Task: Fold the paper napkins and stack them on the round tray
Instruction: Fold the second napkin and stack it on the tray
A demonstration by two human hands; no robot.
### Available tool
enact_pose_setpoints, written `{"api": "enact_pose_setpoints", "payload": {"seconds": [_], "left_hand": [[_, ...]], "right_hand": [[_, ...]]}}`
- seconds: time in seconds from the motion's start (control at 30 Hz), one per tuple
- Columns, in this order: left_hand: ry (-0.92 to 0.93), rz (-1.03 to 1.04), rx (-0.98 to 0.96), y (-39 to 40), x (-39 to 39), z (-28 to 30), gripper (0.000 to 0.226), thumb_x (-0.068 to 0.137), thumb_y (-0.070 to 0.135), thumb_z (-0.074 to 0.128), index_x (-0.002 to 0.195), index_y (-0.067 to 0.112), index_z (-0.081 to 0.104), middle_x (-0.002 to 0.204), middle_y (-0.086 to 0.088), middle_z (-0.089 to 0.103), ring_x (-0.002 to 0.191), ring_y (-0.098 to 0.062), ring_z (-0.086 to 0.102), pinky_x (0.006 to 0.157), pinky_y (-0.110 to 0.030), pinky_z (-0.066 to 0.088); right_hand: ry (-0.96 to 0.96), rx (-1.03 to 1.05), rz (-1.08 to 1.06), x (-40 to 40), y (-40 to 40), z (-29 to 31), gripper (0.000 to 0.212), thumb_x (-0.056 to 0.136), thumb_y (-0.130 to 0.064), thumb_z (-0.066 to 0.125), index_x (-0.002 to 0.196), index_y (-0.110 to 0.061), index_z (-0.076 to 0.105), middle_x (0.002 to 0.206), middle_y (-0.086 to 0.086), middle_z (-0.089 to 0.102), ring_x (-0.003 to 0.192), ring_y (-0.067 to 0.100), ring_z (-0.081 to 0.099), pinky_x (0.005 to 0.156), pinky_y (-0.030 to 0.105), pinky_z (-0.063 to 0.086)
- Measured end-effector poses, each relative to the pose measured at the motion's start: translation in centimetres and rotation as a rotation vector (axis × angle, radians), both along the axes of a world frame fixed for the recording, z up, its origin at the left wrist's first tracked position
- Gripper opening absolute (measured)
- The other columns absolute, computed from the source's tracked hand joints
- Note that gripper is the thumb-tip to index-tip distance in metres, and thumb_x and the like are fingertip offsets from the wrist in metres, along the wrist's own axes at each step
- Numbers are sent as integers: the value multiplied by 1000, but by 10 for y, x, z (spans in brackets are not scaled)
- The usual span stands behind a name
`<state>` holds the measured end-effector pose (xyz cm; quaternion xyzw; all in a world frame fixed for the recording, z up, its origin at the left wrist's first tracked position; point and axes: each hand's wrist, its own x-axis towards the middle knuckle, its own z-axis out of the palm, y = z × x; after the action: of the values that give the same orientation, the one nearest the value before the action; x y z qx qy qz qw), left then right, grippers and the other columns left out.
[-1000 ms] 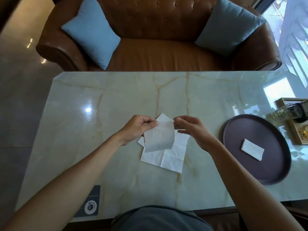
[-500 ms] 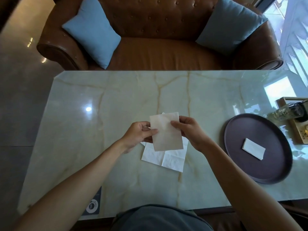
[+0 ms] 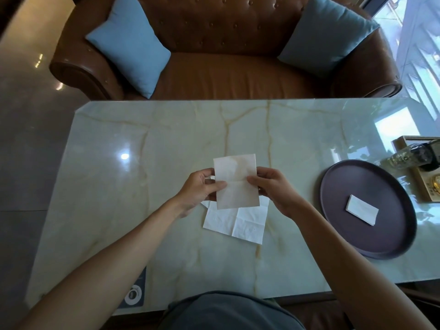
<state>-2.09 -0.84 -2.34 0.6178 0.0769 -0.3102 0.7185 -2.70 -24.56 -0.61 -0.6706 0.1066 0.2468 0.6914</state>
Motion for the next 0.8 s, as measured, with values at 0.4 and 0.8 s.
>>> {"api": "enact_pose_setpoints", "payload": {"seconds": [0.4, 0.8], "left_hand": [[65, 14, -96, 9, 2, 0, 37, 99, 0, 49, 90, 20, 79, 101, -6, 79, 85, -22, 75, 72, -30, 60], [-93, -85, 64, 10, 19, 11, 31, 89, 17, 75, 118, 16, 63, 92, -6, 75, 83, -18, 72, 74, -32, 60]], "right_hand": [[137, 129, -141, 2, -1, -3, 30, 90, -15, 48, 91, -15, 78, 99, 10, 73, 84, 23, 67, 79, 43, 57], [-13, -191, -5, 8, 5, 11, 28, 91, 2, 61, 113, -15, 69, 89, 8, 66, 83, 18, 63, 78, 34, 53]]}}
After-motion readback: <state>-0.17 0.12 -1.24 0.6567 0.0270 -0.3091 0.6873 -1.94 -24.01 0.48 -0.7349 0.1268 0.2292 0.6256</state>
